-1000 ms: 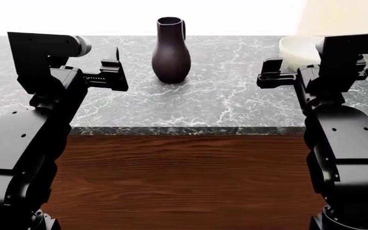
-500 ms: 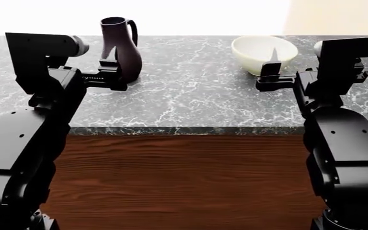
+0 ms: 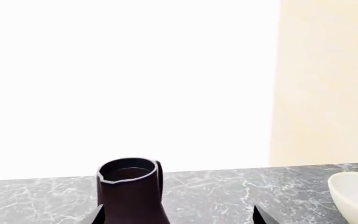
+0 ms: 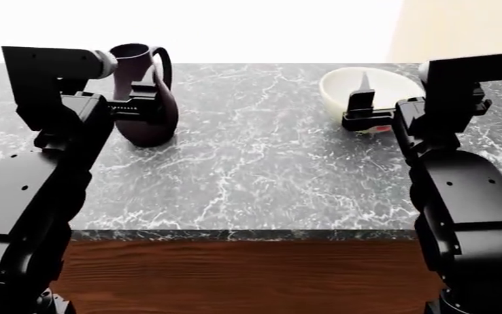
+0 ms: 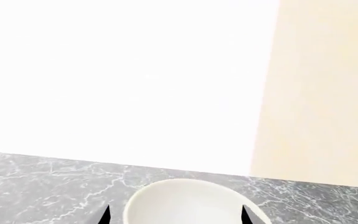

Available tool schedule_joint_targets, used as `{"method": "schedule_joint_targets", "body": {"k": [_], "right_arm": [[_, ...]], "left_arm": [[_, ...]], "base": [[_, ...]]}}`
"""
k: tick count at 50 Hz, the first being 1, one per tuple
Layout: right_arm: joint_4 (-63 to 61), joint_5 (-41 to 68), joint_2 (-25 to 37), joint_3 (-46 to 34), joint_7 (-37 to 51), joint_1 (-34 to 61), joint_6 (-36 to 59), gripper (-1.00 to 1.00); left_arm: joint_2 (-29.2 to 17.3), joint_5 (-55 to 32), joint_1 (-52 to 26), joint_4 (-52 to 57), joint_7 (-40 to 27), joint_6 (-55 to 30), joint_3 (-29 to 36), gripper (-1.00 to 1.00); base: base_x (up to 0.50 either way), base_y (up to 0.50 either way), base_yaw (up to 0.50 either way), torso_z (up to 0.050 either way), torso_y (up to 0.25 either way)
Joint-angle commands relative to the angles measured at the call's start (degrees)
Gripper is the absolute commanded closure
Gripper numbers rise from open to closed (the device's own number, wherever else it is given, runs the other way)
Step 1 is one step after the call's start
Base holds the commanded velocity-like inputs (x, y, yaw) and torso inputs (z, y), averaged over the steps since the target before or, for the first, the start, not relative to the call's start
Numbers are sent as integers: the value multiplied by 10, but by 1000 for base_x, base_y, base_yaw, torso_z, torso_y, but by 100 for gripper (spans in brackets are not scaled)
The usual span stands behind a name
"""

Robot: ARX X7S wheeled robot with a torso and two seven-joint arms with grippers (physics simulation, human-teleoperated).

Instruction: Pick the pitcher and bowl and place them in the sink. Then turn on the water.

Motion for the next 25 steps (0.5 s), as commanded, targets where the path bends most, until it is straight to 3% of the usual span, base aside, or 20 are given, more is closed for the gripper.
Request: {"method": "schedule_joint_targets", "body": {"k": [1, 10, 25], "right_arm": [[0, 2, 0, -6, 1, 2, 2, -100], [2, 3, 1, -7, 3, 0, -1, -100], [3, 6, 3, -5, 6, -5, -11, -100]], "left_arm": [[-4, -3, 3, -2, -2, 4, -4, -100], [-7, -6, 7, 3, -4, 3, -5, -100], [-19, -14, 10, 30, -11, -28, -2, -100]], "base": [[500, -1, 0, 0, 0], [500, -1, 0, 0, 2], [0, 0, 0, 0, 0]]}}
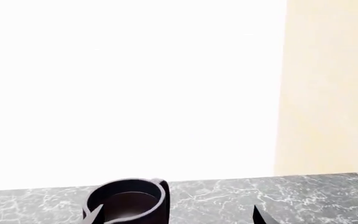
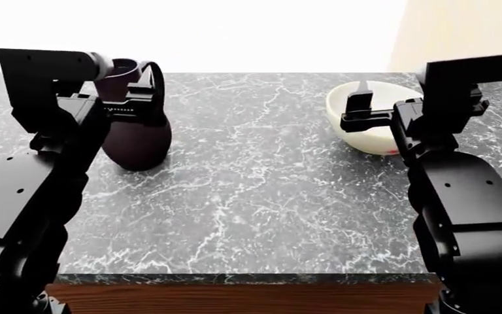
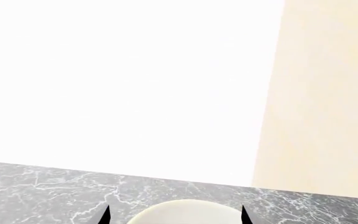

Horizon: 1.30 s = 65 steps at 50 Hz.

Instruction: Pick the pitcher and bowl and place them in the sink. Then turn on the water.

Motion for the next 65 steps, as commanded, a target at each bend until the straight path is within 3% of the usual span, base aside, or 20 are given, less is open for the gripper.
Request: {"method": "schedule_joint_targets", "body": {"k": [1, 11, 18, 26, 65], "right_arm": [[3, 2, 1, 0, 2, -2, -5, -100], [10, 5, 2, 3, 4, -5, -12, -100], [11, 6, 4, 3, 5, -9, -14, -100], [14, 7, 2, -1, 6, -10, -16, -100], [21, 12, 7, -12, 12, -2, -15, -100]], "left_arm": [[-18, -9, 4, 38, -7, -51, 3, -100], [-78, -58, -15, 151, -8, -283, -19, -100], [-103, -92, -15, 157, -1, -327, -48, -100], [-112, -112, -34, 108, -21, -314, -58, -100], [-84, -17, -198, -312, 11, -84, 127, -100]], "base": [[0, 0, 0, 0, 0], [0, 0, 0, 0, 0], [0, 0, 0, 0, 0], [0, 0, 0, 0, 0], [0, 0, 0, 0, 0]]}}
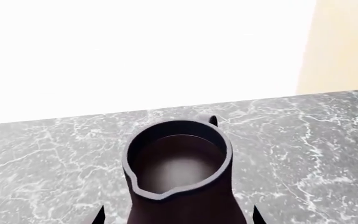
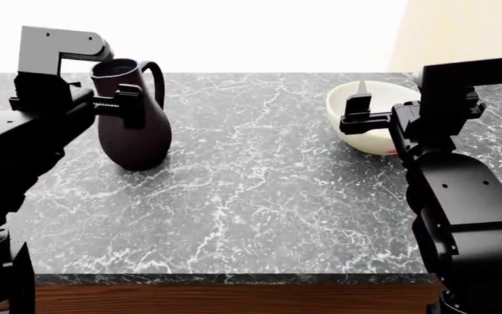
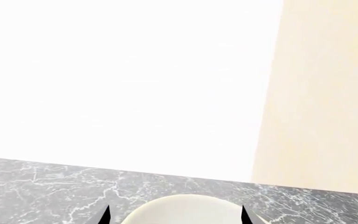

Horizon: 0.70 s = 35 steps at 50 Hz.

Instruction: Pick the pitcher and bowl and place them in the sink. Then turn on the water.

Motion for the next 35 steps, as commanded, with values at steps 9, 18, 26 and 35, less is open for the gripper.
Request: {"method": "schedule_joint_targets", "body": {"k": [9, 18, 26, 35], "right_arm": [[3, 2, 3, -3, 4, 2, 0, -100], [8, 4, 4, -2, 5, 2, -4, -100], [13, 5, 4, -2, 6, 1, -8, -100], [11, 7, 6, -3, 8, 0, -7, -100]], "left_arm": [[20, 39, -57, -158, 22, 97, 65, -100], [29, 49, -76, -203, 27, 118, 82, -100], [32, 55, -85, -233, 29, 135, 88, -100], [28, 49, -80, -203, 16, 126, 73, 100]], "base": [[0, 0, 0, 0, 0], [0, 0, 0, 0, 0], [0, 0, 0, 0, 0], [0, 0, 0, 0, 0]]}}
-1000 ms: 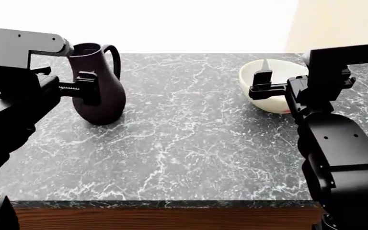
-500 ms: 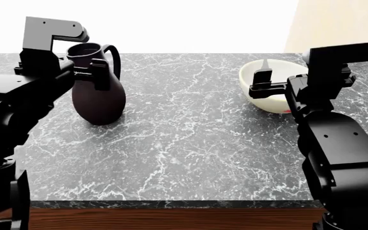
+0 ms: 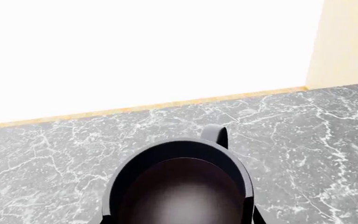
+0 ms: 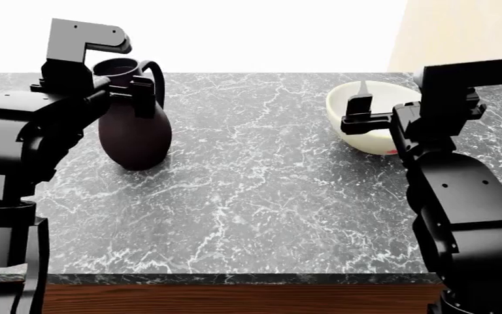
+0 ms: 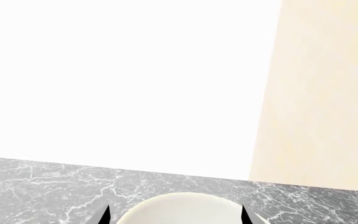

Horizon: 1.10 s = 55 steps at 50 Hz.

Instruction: Pick the pitcher and bowl and place them in the sink. Then turn on the water.

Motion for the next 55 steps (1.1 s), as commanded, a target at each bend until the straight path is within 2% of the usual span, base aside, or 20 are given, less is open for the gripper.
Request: {"method": "schedule_joint_targets", "body": {"k": [1, 7, 11, 15, 22, 26, 29, 32, 37, 45, 55], "right_arm": [[-2, 2, 3, -1, 1, 0, 2, -100], [-40, 8, 24, -2, -6, 6, 40, -100], [-84, 7, 61, -19, -25, 14, 78, -100], [-150, 8, 137, -70, -81, 44, 147, -100], [-254, 16, 326, -203, -246, 121, 222, -100], [-269, 13, 396, -274, -341, 187, 232, -100], [-264, -6, 424, -348, -414, 244, 235, -100], [-258, -31, 441, -422, -494, 303, 232, -100], [-236, -64, 435, -494, -573, 371, 228, -100], [-203, -104, 413, -569, -625, 415, 227, -100], [-136, -147, 369, -626, -623, 431, 194, -100]], "left_arm": [[-1, -3, -5, 9, -10, 0, -7, 100], [-25, -14, -17, 78, -18, -47, -23, 100], [-33, -26, -21, 131, -23, -82, -33, 100], [-39, -36, -26, 179, -22, -105, -34, 100], [-36, -45, -33, 221, -25, -121, -35, 100], [-33, -48, -40, 229, -25, -123, -31, 100], [-31, -48, -43, 227, -24, -120, -28, 100], [-31, -48, -41, 227, -22, -117, -25, 100], [-34, -50, -37, 227, -20, -114, -27, 100], [-40, -57, -31, 238, -19, -123, -35, 100], [-45, -63, -22, 256, -27, -141, -45, 100]], "base": [[0, 0, 0, 0, 0], [0, 0, 0, 0, 2], [0, 0, 0, 0, 3], [0, 0, 0, 0, 3], [0, 0, 0, 0, 1], [0, 0, 0, 0, 3], [0, 0, 0, 0, 0], [0, 0, 0, 0, 0], [0, 0, 0, 0, 2], [0, 0, 0, 0, 3], [0, 0, 0, 2, 2]]}}
